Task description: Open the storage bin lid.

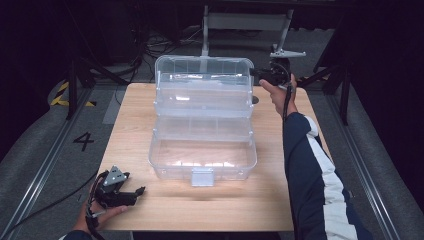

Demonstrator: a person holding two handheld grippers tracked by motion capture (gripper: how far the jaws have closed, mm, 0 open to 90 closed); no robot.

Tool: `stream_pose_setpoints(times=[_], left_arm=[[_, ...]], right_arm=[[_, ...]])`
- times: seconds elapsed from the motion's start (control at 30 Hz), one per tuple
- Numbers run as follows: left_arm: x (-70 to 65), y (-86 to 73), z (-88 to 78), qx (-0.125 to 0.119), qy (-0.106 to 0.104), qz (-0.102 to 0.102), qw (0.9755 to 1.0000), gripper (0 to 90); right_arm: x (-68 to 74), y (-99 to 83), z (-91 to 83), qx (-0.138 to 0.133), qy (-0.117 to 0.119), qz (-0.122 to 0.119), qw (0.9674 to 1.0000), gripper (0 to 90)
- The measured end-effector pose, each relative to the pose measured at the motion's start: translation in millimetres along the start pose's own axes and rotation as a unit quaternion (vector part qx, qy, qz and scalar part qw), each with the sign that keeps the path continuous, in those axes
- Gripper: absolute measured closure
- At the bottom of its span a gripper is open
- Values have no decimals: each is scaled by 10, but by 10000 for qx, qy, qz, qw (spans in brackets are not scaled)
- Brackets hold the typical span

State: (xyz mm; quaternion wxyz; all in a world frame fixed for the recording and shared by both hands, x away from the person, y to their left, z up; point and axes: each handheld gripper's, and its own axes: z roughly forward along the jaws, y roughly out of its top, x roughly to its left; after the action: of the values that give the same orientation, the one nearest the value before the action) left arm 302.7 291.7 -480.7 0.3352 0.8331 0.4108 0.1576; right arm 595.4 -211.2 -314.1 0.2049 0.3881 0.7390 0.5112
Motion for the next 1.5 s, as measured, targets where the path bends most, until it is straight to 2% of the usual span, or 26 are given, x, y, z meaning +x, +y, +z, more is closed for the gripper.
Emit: stream_pose_setpoints(times=[0.2,0.4,0.57,0.6,0.93,1.23,1.5], left_arm=[[2,1,3,-8,-6,-4,10000,206],[2,2,2,3,6,-3,10000,199],[-3,-2,3,-18,27,-14,10000,199],[0,0,1,4,9,-16,10000,198],[1,0,1,6,11,-13,10000,198],[4,4,8,-1,21,-19,10000,189],[8,7,9,6,23,1,10000,183]], right_arm=[[-16,0,71,55,-81,-6,10000,796],[-42,-15,125,129,-131,98,9998,794],[-51,0,199,270,-221,50,9994,789],[-76,-10,226,301,-204,107,9993,789],[-92,-43,311,365,-326,112,9987,787],[-149,-74,410,479,-303,192,9982,782],[-182,-141,511,592,-385,254,9972,773]])
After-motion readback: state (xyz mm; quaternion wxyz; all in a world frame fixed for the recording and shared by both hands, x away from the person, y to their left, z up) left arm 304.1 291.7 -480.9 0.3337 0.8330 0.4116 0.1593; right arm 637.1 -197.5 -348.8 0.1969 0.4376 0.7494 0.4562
